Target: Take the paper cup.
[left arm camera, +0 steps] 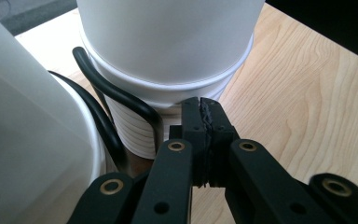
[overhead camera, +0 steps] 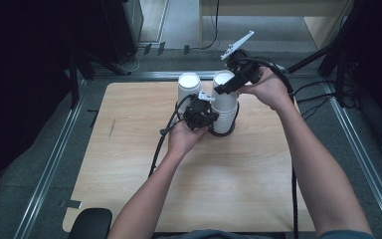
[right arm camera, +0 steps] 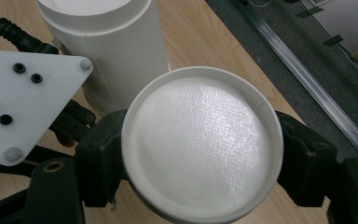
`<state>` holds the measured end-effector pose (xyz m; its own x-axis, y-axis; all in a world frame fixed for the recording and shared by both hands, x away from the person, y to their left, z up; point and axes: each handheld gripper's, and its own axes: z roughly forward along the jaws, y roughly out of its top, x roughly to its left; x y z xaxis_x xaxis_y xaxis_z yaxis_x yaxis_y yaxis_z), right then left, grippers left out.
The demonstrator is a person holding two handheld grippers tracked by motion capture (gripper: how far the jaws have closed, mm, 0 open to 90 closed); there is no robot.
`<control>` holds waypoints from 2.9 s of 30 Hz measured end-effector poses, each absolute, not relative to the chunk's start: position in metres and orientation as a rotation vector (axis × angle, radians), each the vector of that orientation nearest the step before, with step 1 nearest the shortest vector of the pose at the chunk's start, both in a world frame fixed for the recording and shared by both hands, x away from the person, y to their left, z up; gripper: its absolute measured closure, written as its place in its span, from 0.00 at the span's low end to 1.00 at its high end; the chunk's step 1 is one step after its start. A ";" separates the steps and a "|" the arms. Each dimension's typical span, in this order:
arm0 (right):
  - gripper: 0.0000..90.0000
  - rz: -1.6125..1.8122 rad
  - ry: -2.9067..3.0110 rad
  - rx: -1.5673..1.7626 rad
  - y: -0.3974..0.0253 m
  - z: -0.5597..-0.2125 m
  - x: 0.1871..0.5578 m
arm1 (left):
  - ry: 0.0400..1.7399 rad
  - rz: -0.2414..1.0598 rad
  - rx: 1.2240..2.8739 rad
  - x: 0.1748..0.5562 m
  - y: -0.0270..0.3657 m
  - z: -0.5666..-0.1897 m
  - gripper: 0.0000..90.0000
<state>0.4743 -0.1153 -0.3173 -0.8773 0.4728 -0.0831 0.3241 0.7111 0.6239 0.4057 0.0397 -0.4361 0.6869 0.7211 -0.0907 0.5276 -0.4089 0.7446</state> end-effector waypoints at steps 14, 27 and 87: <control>0.29 0.879 2.719 0.591 -0.115 -0.315 0.477 | 0.955 0.341 2.120 0.404 0.036 -0.435 1.00; 0.29 0.952 2.657 0.719 -0.120 -0.320 0.477 | 0.973 0.380 2.120 0.401 0.032 -0.435 1.00; 0.31 1.093 2.560 0.706 -0.131 -0.248 0.466 | 0.980 0.332 2.098 0.405 0.035 -0.431 0.97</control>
